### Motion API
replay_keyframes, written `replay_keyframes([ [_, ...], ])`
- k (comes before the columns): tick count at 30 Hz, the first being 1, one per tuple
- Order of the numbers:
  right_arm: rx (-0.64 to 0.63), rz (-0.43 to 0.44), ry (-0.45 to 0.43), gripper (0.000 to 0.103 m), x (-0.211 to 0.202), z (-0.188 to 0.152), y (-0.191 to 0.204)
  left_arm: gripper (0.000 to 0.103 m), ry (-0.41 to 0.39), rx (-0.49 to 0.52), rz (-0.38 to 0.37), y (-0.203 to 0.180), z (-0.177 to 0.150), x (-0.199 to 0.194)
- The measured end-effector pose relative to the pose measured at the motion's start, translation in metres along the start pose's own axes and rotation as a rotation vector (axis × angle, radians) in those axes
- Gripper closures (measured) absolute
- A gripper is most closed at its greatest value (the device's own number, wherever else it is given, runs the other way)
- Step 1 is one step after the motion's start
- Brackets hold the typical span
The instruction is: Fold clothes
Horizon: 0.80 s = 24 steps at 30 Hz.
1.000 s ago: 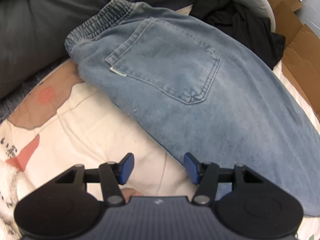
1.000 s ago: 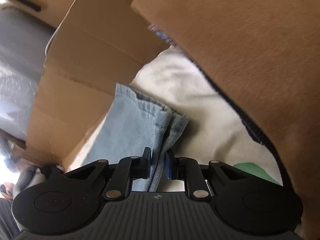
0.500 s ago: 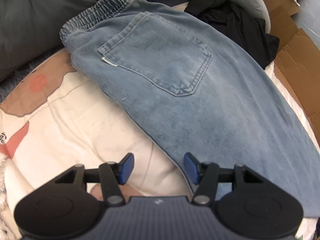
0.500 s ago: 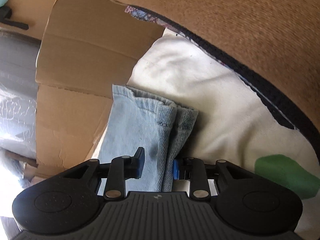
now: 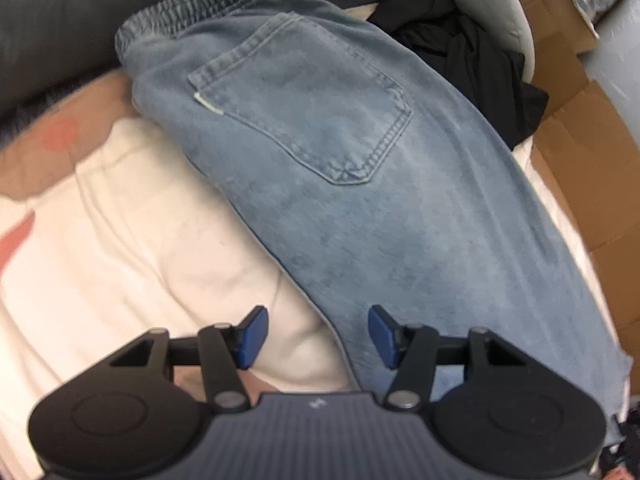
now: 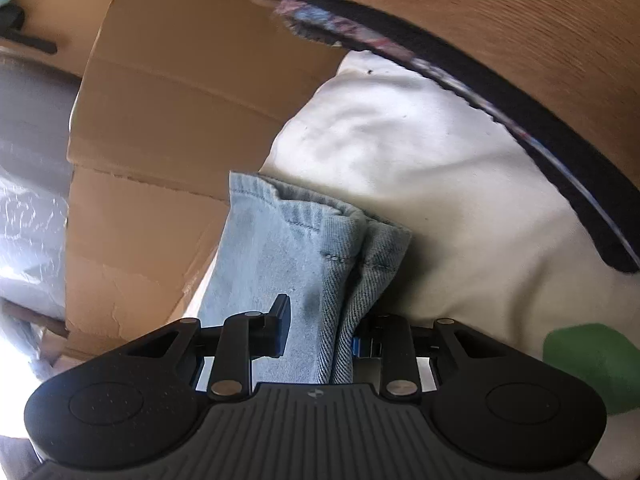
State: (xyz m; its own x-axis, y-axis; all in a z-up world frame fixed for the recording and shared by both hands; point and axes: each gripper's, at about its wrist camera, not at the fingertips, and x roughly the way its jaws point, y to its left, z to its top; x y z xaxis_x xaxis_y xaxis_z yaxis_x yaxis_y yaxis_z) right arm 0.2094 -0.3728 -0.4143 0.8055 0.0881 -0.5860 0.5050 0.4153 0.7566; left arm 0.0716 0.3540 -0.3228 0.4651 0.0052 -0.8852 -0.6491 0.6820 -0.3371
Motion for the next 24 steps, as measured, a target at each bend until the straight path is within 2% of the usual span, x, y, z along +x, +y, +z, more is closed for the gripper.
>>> replay_keyframes([
  [1, 0.004, 0.001, 0.002, 0.089, 0.0, 0.002, 0.001, 0.045, 0.008, -0.008, -0.014, 0.0, -0.001, 0.001],
  [2, 0.007, 0.004, 0.004, 0.095, -0.001, 0.005, 0.002, 0.045, 0.015, -0.015, -0.026, 0.001, -0.002, 0.002],
  [8, -0.015, 0.039, -0.007, 0.095, -0.006, 0.014, 0.017, 0.045, 0.044, -0.047, -0.103, 0.001, -0.011, 0.006],
  [17, -0.036, 0.079, -0.025, 0.096, -0.015, 0.026, 0.039, 0.046, 0.033, -0.131, -0.206, 0.007, -0.016, 0.029],
  [20, -0.035, 0.08, -0.026, 0.096, -0.024, 0.028, 0.038, 0.046, 0.005, -0.165, -0.239, 0.009, -0.018, 0.037],
  [24, -0.026, 0.074, -0.026, 0.096, -0.015, 0.031, 0.037, 0.036, -0.059, -0.241, -0.319, 0.016, -0.023, 0.043],
])
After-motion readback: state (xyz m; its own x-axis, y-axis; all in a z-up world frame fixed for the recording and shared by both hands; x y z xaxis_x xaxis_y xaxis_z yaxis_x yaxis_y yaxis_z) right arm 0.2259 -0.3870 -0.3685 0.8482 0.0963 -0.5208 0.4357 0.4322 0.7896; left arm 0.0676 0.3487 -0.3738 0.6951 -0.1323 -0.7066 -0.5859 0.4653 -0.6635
